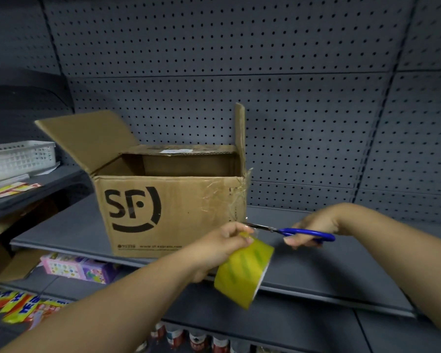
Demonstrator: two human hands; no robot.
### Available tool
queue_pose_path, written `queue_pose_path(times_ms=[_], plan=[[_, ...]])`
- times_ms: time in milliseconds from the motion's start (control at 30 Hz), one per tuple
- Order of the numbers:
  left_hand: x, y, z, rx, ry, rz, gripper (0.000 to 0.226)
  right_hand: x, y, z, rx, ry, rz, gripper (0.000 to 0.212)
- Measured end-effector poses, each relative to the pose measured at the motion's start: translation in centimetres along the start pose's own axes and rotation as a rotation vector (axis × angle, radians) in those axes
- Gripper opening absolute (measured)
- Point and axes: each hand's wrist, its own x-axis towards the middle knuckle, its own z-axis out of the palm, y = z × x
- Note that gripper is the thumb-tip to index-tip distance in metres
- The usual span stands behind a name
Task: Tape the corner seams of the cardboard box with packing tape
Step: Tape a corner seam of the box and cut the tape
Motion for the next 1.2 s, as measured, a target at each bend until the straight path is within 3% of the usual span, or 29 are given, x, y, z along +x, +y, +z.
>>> queue_pose_path(times_ms=[100,267,533,600,700,767,800,867,900,967,1033,1200], plan=[[0.7,-0.1,-0.1,0.081,0.0,0.009,0.012,-0.2,-0.5,0.0,-0.066,-0.009,0.049,0.058],[0.8,0.0,-0.3,0.216,-0.049,-0.003,0.016,-1.3,1.6,0.2,-0.144,-0.117,0.239,0.078],[2.8,0.6,3.0,0.039,-0.095,0.06,0.013,-0.8,5.2,1.2,-0.062,0.379,0.468,0.041],[3.6,1.0,3.9,-0.043,-0.122,0.063,0.025,0.4,5.8,2.1,0.035,0.473,0.493,0.033],[4.7,1.6,4.8,-0.094,-0.195,0.056,0.044,1.5,6.4,3.2,0.109,0.58,0.53,0.038],[5.4,2.0,5.3,-0.097,-0.19,0.076,0.052,1.6,6.1,3.1,0.251,0.811,0.368,0.033],[5.7,2.2,5.5,-0.092,-0.173,0.092,0.055,1.4,5.6,3.0,0.449,0.922,0.188,0.029],[6.4,2.5,5.8,-0.06,-0.13,0.133,0.063,0.1,3.7,3.1,0.849,0.933,-0.199,0.026],[6.6,2.6,5.8,-0.026,-0.112,0.152,0.068,-0.2,3.0,3.2,0.896,0.9,-0.316,0.025],[7.1,2.7,5.8,0.017,-0.098,0.185,0.071,-0.2,2.5,3.5,0.768,0.931,-0.373,0.022],[7.5,2.9,5.8,0.026,-0.097,0.21,0.067,0.0,2.3,3.6,0.685,1.074,-0.343,0.021],[7.6,3.2,6.3,0.085,-0.082,0.244,0.065,0.5,1.9,3.3,0.72,1.249,-0.315,0.01]])
